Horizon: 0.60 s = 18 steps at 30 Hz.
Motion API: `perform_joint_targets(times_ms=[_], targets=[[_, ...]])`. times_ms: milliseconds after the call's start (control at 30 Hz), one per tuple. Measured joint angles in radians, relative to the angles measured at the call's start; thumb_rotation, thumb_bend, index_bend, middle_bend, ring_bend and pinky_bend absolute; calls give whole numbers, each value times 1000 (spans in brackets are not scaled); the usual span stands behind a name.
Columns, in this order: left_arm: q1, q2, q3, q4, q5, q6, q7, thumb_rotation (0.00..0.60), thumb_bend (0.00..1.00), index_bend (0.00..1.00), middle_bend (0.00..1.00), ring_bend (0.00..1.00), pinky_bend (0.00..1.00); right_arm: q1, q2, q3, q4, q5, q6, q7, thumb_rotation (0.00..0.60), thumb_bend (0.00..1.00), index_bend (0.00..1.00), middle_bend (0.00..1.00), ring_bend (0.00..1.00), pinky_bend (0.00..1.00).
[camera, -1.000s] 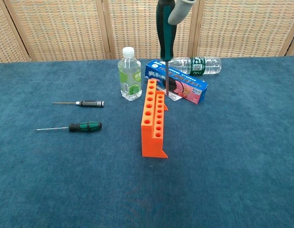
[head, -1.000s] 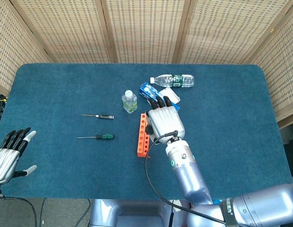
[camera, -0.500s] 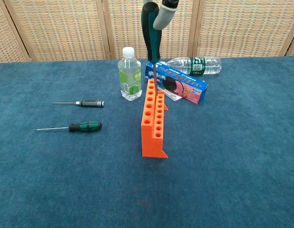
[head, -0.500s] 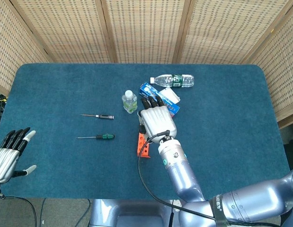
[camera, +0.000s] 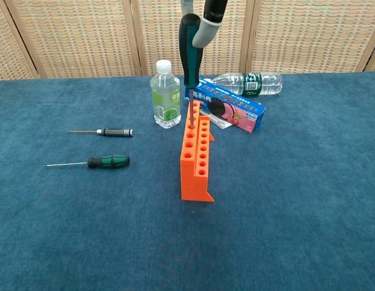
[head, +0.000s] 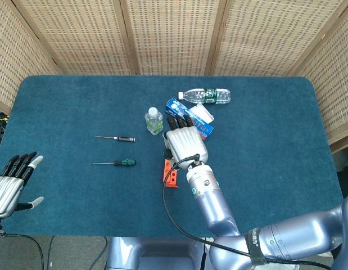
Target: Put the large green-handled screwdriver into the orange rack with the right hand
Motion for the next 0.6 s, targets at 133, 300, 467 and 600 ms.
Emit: perform_joint_targets(times_ms=[133,300,467,600], targets=[[0,-1,1,0,0,-1,2,600,0,0,0,0,0,-4,-1,-3,4,-6,-6,5,600,258,648,72,0,0],[0,-1,1,0,-1,-1,1,600,0,0,0,0,0,-9,-5,-8,13,-19,-18,15,600,259,648,72,0,0],[0,0,1,0,-1,1,-1,600,0,0,0,0,0,-15,-23,-24,33,-31,-37,27,600,258,648,72,0,0],[0,0,1,2,-3,-1,-4,600,0,0,0,0,0,-22,-40,-38,56,-51,-53,40,600,258,648,72,0,0]])
